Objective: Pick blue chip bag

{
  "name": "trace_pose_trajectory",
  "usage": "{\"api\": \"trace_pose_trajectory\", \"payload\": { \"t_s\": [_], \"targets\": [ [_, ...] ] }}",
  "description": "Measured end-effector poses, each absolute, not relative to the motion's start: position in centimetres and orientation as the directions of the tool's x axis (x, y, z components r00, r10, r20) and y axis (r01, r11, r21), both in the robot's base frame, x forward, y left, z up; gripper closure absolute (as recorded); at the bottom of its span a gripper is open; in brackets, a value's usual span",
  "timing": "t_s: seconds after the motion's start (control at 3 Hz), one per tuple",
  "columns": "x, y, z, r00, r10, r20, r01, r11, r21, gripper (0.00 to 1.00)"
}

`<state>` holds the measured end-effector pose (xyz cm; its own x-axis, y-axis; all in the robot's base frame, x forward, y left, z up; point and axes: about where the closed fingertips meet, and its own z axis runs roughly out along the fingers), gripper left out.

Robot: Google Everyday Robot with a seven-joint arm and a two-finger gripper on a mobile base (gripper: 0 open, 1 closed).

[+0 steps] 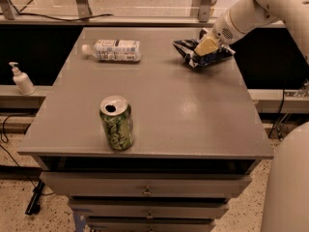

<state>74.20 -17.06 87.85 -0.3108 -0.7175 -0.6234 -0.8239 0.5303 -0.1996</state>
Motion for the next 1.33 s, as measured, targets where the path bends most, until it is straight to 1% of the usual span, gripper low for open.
{"api": "trace_pose_trajectory", "payload": {
  "t_s": [0.33, 0.67, 1.0, 1.33],
  "targets": [
    [72.9, -15.5, 90.9, -0.267, -0.710, -0.652, -0.847, 0.496, -0.193, 1.00],
    [70.6, -14.3, 94.4, -0.202, -0.696, -0.689, -0.865, 0.457, -0.208, 1.00],
    [67.5, -14.9, 98.9, -0.144, -0.666, -0.732, -0.863, 0.446, -0.237, 1.00],
    [67.2, -15.0, 99.3, -0.140, -0.662, -0.736, -0.862, 0.448, -0.239, 1.00]
  ]
}}
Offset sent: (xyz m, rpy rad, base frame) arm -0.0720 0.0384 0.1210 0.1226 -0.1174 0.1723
